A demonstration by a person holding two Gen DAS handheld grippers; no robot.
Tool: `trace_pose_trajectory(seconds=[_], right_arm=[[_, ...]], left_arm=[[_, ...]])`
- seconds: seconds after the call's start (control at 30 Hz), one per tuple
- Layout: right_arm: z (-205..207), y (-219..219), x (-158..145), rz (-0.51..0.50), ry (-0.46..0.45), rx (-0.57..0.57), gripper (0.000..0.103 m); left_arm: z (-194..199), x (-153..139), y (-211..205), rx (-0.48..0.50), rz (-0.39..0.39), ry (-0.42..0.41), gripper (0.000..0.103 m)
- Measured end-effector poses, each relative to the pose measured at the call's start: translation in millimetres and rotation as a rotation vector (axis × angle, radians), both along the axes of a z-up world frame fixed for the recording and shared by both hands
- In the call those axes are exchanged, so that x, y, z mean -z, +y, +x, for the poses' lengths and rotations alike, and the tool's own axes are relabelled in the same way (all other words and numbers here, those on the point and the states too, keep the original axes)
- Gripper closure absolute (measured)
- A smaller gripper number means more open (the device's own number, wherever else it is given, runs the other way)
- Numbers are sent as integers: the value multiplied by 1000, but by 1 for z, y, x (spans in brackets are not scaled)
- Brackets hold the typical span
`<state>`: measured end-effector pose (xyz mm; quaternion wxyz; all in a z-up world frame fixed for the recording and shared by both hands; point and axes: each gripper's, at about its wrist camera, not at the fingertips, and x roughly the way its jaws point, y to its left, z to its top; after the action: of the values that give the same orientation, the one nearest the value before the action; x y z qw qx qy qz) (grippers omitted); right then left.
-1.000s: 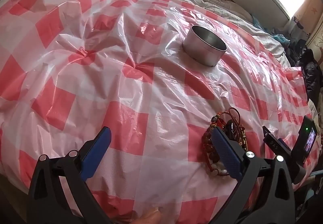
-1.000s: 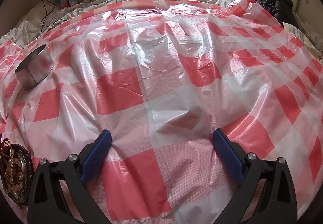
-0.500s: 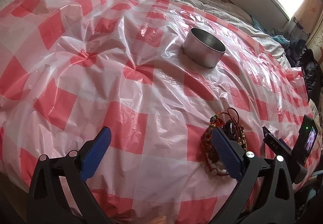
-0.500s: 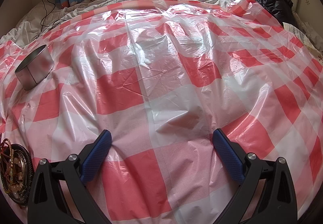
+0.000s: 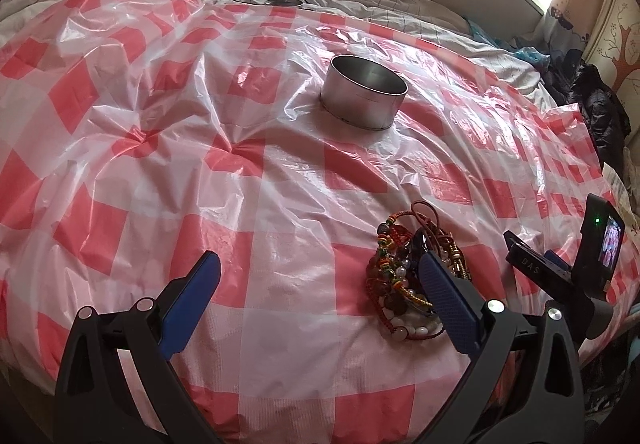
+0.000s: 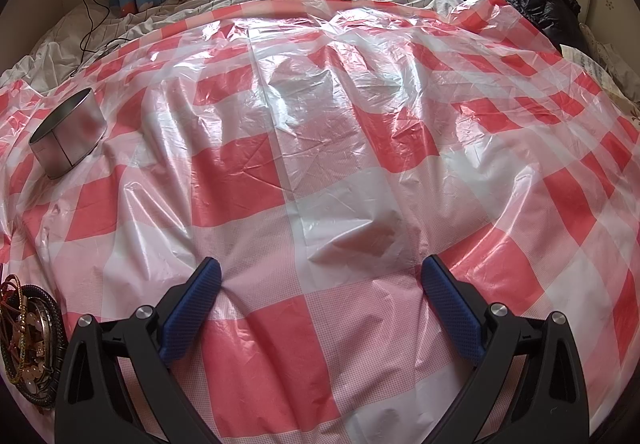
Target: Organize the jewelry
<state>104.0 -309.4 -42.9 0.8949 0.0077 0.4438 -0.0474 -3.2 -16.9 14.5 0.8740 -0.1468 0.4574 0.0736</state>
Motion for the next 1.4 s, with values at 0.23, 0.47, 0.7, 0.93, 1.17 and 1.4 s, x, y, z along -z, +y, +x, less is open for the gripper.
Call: trace_pose_trajectory(seconds=[0.23,0.47,0.7,0.93,1.17,1.4], right_arm=[[0,0,0,1,0,0,7],[0,-1,0,1,0,0,7],[0,-1,0,1,0,0,7],[1,0,0,-4,5,0,7],[7,7,3,-37,27,5,7],[5,5,2,-22,18,7,7]], left_arm=[[-2,-4,-2,10,5,-40,7],[-1,-5,-12,49,52,-35,7],[-8,-10,-4,19,20,-89,7],[-10,-9,5,-17,-36,-111,7],[-8,-7,1,-22,-3,-88,7],[-6,-5,0,-19,-2,-77,7]])
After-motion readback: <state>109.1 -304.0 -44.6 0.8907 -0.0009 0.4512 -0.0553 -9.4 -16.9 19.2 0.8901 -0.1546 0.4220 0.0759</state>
